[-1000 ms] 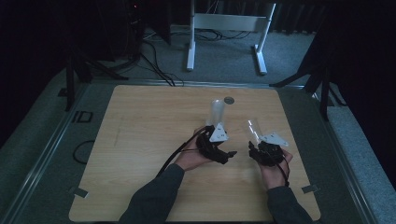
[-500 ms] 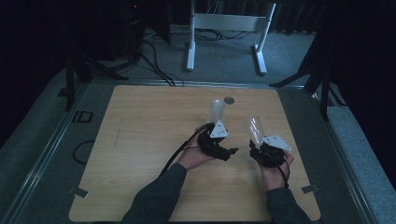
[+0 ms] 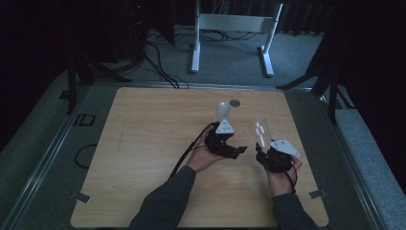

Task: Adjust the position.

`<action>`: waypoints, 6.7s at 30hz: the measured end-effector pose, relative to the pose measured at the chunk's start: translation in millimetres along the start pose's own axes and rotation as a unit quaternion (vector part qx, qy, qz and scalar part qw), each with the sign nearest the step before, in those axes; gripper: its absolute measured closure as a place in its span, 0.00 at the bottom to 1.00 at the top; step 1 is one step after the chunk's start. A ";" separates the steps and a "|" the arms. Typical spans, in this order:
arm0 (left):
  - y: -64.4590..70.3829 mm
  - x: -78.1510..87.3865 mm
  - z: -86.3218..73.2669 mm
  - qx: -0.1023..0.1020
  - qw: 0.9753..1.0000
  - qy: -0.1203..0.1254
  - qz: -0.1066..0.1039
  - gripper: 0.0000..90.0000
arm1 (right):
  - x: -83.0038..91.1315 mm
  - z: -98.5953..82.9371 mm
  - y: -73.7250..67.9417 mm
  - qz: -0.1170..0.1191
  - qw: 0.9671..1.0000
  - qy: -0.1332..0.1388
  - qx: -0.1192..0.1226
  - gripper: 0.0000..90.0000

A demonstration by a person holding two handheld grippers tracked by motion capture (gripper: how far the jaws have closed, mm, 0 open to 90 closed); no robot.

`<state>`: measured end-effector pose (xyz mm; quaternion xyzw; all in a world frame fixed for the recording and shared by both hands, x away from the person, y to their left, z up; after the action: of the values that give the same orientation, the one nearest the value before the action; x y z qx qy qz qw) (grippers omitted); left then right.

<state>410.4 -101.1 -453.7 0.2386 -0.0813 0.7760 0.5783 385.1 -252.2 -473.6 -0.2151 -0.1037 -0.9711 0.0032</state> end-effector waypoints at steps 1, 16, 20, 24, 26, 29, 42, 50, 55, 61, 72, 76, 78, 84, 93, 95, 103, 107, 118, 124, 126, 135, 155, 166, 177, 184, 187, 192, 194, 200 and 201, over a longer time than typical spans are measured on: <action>-0.2 -0.5 0.8 0.002 1.000 -0.001 -0.001 0.27 | 0.0 0.0 0.0 0.000 1.000 0.000 0.000 0.46; -1.4 -15.7 11.5 0.026 0.999 0.006 -0.020 0.28 | 3.2 2.8 0.6 0.001 1.000 0.009 -0.006 0.46; -2.7 -17.1 11.9 0.036 0.999 0.010 -0.025 0.28 | 4.0 3.0 0.4 0.002 1.000 0.012 -0.006 0.46; -3.2 -18.1 12.5 0.041 0.999 0.012 -0.029 0.28 | 4.5 3.4 0.1 0.002 1.000 0.014 -0.007 0.46; -2.9 -19.2 14.5 0.046 0.998 0.018 -0.035 0.28 | 5.3 3.6 -0.2 0.002 1.000 0.016 -0.007 0.46; -2.6 -21.3 17.8 0.051 0.998 0.023 -0.038 0.28 | 6.0 3.8 -0.6 0.001 1.000 0.020 -0.010 0.46; -4.4 -28.9 24.5 0.081 0.994 0.034 -0.057 0.27 | 6.6 3.2 -0.7 0.001 1.000 0.023 -0.010 0.46; -6.7 -32.5 25.8 0.100 0.992 0.044 -0.064 0.27 | 7.6 3.6 -0.8 -0.002 0.999 0.030 -0.012 0.46; -7.4 -31.5 27.5 0.105 0.991 0.051 -0.066 0.27 | 8.4 4.8 -0.1 -0.003 0.999 0.036 -0.015 0.46; -5.9 -30.8 29.8 0.105 0.991 0.057 -0.068 0.27 | 9.0 5.0 0.3 -0.006 0.999 0.048 -0.020 0.46; -2.9 -29.8 32.8 0.104 0.990 0.065 -0.075 0.27 | 9.5 4.9 0.3 -0.010 0.998 0.064 -0.026 0.46; -2.6 -29.4 34.9 0.106 0.989 0.073 -0.079 0.27 | 10.2 5.1 -1.5 -0.007 0.997 0.070 -0.024 0.46; -2.4 -29.4 35.5 0.108 0.988 0.074 -0.080 0.27 | 10.6 5.5 -2.7 -0.007 0.997 0.072 -0.021 0.46; -2.4 -30.0 36.8 0.114 0.986 0.082 -0.086 0.26 | 11.8 6.3 -4.0 -0.005 0.997 0.076 -0.023 0.46; -3.1 -31.6 38.2 0.132 0.982 0.097 -0.095 0.25 | 13.0 6.8 -6.5 -0.002 0.997 0.080 -0.021 0.46; -3.2 -31.7 38.7 0.134 0.981 0.100 -0.097 0.25 | 13.8 7.5 -7.3 -0.002 0.996 0.082 -0.022 0.46; -2.3 -36.4 39.2 0.149 0.977 0.109 -0.106 0.23 | 14.7 8.3 -8.6 -0.001 0.996 0.086 -0.022 0.46; -1.5 -38.2 40.6 0.155 0.975 0.114 -0.109 0.22 | 14.8 8.4 -8.7 -0.001 0.996 0.087 -0.022 0.46; -2.3 -42.5 45.1 0.174 0.969 0.133 -0.112 0.20 | 15.6 8.7 -10.0 0.001 0.996 0.091 -0.021 0.46; -3.2 -43.7 46.7 0.183 0.967 0.141 -0.110 0.20 | 15.8 8.7 -10.4 0.003 0.996 0.092 -0.022 0.46; -3.8 -44.1 46.9 0.183 0.967 0.141 -0.107 0.20 | 15.7 8.5 -10.7 0.003 0.996 0.091 -0.022 0.46; -5.0 -44.3 51.2 0.194 0.963 0.161 -0.097 0.20 | 15.2 7.7 -12.3 0.006 0.996 0.090 -0.019 0.46; -0.9 -44.4 53.1 0.183 0.964 0.170 -0.091 0.29 | 13.3 6.6 -11.5 0.009 0.996 0.088 -0.017 0.45; 1.6 -43.3 53.6 0.170 0.967 0.168 -0.090 0.32 | 12.0 5.8 -11.6 0.015 0.996 0.084 -0.015 0.42; 4.3 -42.1 54.2 0.149 0.972 0.162 -0.079 0.33 | 10.8 5.7 -12.8 0.026 0.997 0.078 -0.014 0.32; 6.0 -42.0 53.0 0.122 0.980 0.145 -0.060 0.33 | 11.5 8.8 -11.4 0.043 0.996 0.080 -0.012 0.31; 7.3 -42.6 51.8 0.112 0.983 0.136 -0.059 0.33 | 10.3 8.8 -12.1 0.052 0.996 0.074 -0.007 0.31; 9.8 -43.7 50.0 0.091 0.988 0.119 -0.047 0.33 | 7.6 8.2 -12.9 0.060 0.996 0.065 -0.007 0.33; 10.8 -43.9 49.9 0.088 0.988 0.117 -0.047 0.33 | 7.1 7.8 -12.9 0.060 0.996 0.063 -0.008 0.34; 15.1 -46.6 49.3 0.076 0.990 0.108 -0.048 0.32 | 5.1 6.4 -12.9 0.061 0.996 0.057 -0.013 0.40; 15.1 -46.7 49.5 0.076 0.990 0.109 -0.048 0.32 | 5.1 6.4 -12.7 0.060 0.996 0.057 -0.013 0.41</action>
<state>420.1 -165.9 -429.8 0.2000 0.0532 0.7724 0.6004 382.5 -238.4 -468.4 -0.1652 -0.0775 -0.9811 0.0649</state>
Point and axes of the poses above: each handheld gripper's, and its own axes: x roughly backward along the jaws, z roughly out of its top, y roughly to its right, the point moved 7 cm from there along -x, roughly forward along the jaws, and after that the axes turned 10 degrees about -z, right-handed, at the moved point
